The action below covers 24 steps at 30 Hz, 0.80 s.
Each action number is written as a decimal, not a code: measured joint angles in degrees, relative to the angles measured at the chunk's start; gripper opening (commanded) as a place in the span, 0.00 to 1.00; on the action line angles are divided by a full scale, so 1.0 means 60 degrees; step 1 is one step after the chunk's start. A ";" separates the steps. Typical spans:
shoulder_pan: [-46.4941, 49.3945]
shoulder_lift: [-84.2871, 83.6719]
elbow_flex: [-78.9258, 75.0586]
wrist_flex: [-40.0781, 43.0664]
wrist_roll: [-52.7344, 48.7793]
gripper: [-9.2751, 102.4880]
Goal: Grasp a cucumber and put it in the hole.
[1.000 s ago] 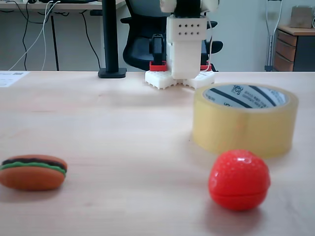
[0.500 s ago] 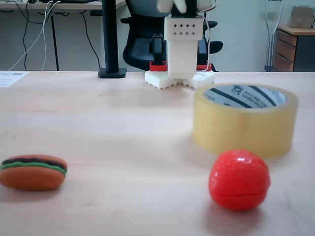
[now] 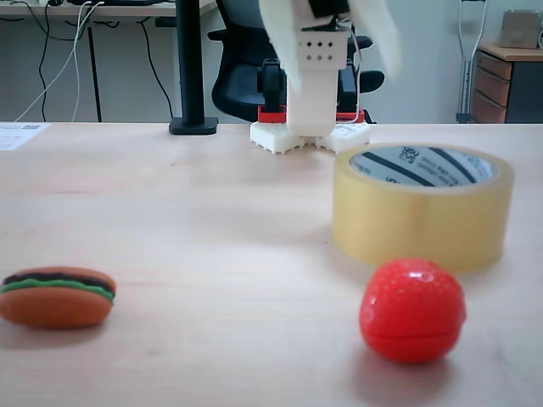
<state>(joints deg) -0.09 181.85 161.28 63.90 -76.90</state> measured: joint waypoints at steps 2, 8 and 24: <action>0.0176 0.0688 0.0483 0.0000 0.0000 0.32; 0.0234 0.1758 0.1362 0.0132 0.0000 0.28; 0.0264 0.1802 0.2490 0.0776 0.0000 0.13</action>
<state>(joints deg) 1.49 192.66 176.22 68.55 -76.90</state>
